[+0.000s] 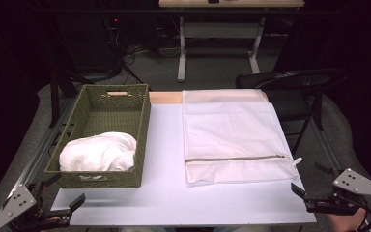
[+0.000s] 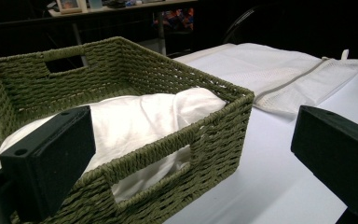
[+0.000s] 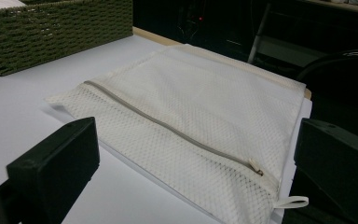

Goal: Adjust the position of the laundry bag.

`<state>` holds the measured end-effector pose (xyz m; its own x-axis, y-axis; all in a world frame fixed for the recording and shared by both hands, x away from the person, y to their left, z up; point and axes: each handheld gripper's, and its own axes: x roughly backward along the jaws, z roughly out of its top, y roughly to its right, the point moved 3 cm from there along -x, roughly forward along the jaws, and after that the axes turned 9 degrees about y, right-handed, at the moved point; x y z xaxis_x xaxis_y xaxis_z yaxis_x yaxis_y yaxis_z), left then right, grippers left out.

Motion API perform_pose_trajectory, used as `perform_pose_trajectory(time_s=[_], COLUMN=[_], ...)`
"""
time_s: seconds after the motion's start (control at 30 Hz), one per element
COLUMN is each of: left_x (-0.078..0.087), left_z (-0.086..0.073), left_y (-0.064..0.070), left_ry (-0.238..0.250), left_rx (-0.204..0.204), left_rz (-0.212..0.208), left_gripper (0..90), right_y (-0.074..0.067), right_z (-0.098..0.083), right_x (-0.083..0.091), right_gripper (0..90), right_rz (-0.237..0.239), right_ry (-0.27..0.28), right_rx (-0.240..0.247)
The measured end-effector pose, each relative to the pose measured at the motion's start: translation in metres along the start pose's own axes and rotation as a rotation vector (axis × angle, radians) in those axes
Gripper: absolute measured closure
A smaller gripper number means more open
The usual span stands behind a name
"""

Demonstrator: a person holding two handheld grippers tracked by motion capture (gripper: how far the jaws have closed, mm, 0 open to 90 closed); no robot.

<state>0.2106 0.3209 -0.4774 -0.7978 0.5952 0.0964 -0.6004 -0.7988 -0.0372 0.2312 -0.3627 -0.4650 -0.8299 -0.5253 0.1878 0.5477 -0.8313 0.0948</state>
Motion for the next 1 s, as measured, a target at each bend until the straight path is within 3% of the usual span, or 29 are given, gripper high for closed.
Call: perform_pose_trajectory(time_s=[0.27,0.53,0.73,1.0], left_x=[0.000,-0.005,-0.016,-0.031], left_z=[0.000,0.005,0.012,0.015], left_y=[0.001,0.008,0.018,0.030], left_ry=[0.002,-0.014,-0.043,-0.054], left_rx=[0.001,-0.035,-0.092,-0.076], left_rz=[0.001,-0.020,-0.044,-0.093], left_gripper=[0.0,0.0,0.0,0.0], right_y=[-0.003,-0.006,-0.010,-0.013], right_z=[0.001,0.005,0.008,0.008], right_x=[-0.002,-0.003,-0.002,-0.010], right_gripper=[0.0,0.1,0.0,0.0], right_rz=[0.007,0.001,0.011,0.026], right_ry=[-0.009,-0.018,-0.022,-0.054], right_rx=[0.008,0.026,0.034,0.033])
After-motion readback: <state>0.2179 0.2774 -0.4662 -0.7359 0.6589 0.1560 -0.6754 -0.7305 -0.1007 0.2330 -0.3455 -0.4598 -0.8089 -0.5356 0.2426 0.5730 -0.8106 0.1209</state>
